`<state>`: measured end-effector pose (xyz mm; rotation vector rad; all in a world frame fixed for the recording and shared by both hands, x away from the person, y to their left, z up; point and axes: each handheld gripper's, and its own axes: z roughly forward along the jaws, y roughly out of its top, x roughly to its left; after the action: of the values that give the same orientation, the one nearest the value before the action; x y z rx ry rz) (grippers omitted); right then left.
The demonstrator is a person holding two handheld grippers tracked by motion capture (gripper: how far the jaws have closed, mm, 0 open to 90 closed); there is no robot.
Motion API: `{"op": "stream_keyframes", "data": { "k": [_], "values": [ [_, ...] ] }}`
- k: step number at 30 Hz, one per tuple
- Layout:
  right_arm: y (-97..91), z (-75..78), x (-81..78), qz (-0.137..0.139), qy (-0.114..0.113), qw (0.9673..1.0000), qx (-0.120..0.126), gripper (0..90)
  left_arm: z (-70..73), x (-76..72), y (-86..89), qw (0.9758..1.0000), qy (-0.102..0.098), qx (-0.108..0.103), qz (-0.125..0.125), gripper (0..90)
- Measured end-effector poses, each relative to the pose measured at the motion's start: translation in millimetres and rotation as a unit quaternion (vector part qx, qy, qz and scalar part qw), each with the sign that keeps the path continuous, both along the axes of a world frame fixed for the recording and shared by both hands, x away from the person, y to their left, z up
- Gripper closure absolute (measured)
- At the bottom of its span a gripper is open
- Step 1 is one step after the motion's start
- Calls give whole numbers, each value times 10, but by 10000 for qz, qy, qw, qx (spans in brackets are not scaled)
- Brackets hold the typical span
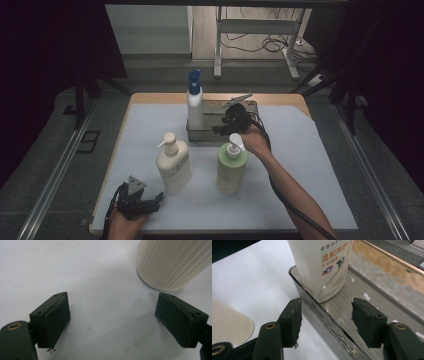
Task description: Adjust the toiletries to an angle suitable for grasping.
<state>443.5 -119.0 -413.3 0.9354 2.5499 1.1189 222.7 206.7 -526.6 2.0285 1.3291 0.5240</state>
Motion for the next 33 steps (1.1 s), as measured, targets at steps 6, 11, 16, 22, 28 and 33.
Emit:
{"op": "stream_keyframes", "data": {
  "k": [6, 11, 16, 22, 28, 33],
  "values": [
    [-115, 32, -72, -47, -46, 10000, -16, 297, -1, 0, 0, 10000, -5, -4, 1, 125],
    [-206, 39, -113, -63, -79, 9999, 36, 274, -1, 0, -1, 10000, -5, -1, 1, 125],
    [-324, 48, -179, -60, -56, 9999, 98, 267, -1, 0, -1, 10000, -6, -2, 2, 125],
    [-475, 48, -263, -74, -63, 9998, 162, 260, -1, 0, -1, 10000, -4, 0, 4, 125],
    [-647, 40, -365, -143, -105, 9998, 104, 257, -1, -1, -1, 10000, -5, -3, 9, 125],
    [-744, 21, -435, -170, -96, 9997, 122, 257, -1, -1, -1, 10000, -5, -2, 9, 125]
  ]
}}
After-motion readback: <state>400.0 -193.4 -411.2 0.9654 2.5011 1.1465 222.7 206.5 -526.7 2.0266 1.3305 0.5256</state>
